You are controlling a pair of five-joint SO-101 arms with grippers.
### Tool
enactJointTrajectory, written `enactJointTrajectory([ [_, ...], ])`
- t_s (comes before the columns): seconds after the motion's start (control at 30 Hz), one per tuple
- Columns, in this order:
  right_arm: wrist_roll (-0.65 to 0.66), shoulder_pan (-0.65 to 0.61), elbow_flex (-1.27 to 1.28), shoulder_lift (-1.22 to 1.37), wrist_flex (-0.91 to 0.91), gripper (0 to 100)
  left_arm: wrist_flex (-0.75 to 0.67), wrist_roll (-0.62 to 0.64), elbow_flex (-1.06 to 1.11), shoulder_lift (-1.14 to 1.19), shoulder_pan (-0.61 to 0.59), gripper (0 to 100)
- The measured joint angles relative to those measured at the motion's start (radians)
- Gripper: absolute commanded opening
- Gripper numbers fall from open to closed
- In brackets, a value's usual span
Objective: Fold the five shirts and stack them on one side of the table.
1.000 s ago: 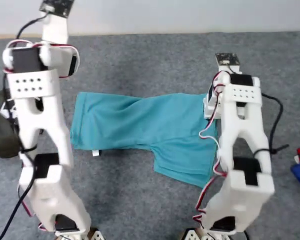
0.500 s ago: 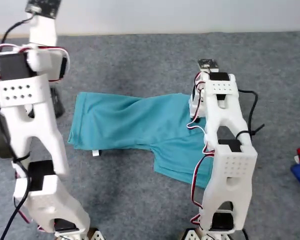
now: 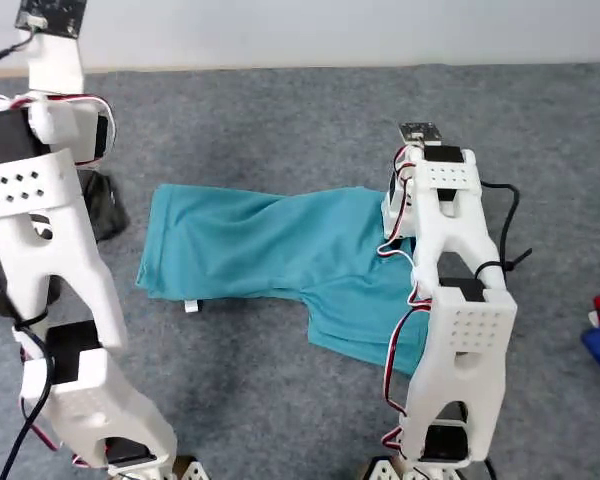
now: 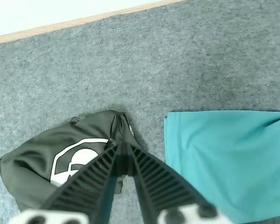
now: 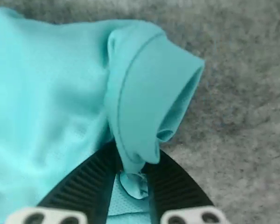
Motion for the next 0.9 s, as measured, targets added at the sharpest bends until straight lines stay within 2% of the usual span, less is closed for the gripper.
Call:
enactJointTrajectory([
  [0.5,0.167,0.256,-0.003,0.002,0.127,1.0,0.000,0.000,0.000,0.000,0.000,0],
  [0.6,0.170,0.261,-0.003,-0.011,0.127,2.3,0.000,0.000,0.000,0.000,0.000,0],
  [0.8,0.192,0.199,-0.002,-0.052,0.150,18.4,0.000,0.000,0.000,0.000,0.000,0],
  [0.9,0.173,0.164,-0.002,-0.089,0.173,20.7,0.000,0.000,0.000,0.000,0.006,1],
])
